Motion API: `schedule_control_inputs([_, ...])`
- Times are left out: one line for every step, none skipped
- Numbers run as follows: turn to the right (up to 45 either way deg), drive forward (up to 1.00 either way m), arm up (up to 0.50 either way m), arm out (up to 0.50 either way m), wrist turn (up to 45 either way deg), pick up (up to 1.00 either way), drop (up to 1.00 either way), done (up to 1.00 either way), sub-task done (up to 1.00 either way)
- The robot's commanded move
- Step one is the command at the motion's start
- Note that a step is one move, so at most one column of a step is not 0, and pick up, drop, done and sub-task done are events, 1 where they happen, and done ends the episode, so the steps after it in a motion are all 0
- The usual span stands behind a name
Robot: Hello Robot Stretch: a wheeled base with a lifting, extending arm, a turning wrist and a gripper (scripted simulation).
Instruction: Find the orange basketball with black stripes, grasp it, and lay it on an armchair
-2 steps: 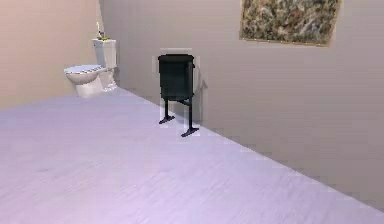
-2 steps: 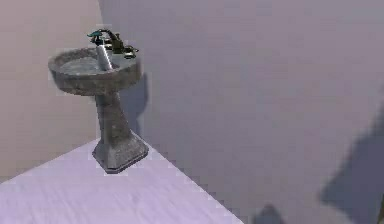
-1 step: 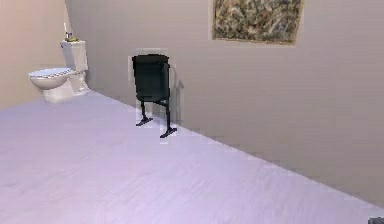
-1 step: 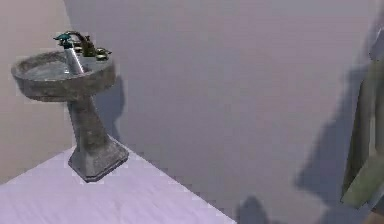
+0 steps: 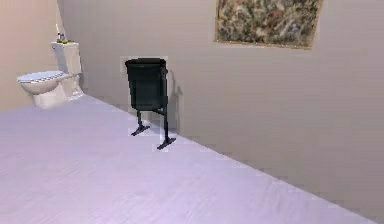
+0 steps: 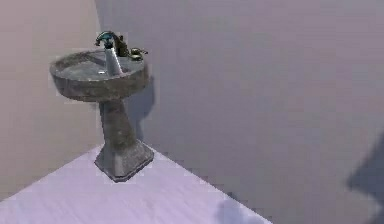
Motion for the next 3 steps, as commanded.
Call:
schedule_control_inputs([-45.0, 0.0, 0.0, 0.0, 0.0, 0.0, 0.0, 0.0, 0.0])
schedule_control_inputs([-18.0, 0.0, 0.0, 0.0, 0.0, 0.0, 0.0, 0.0, 0.0])
schedule_control_inputs([0.0, 1.0, 0.0, 0.0, 0.0, 0.0, 0.0, 0.0, 0.0])
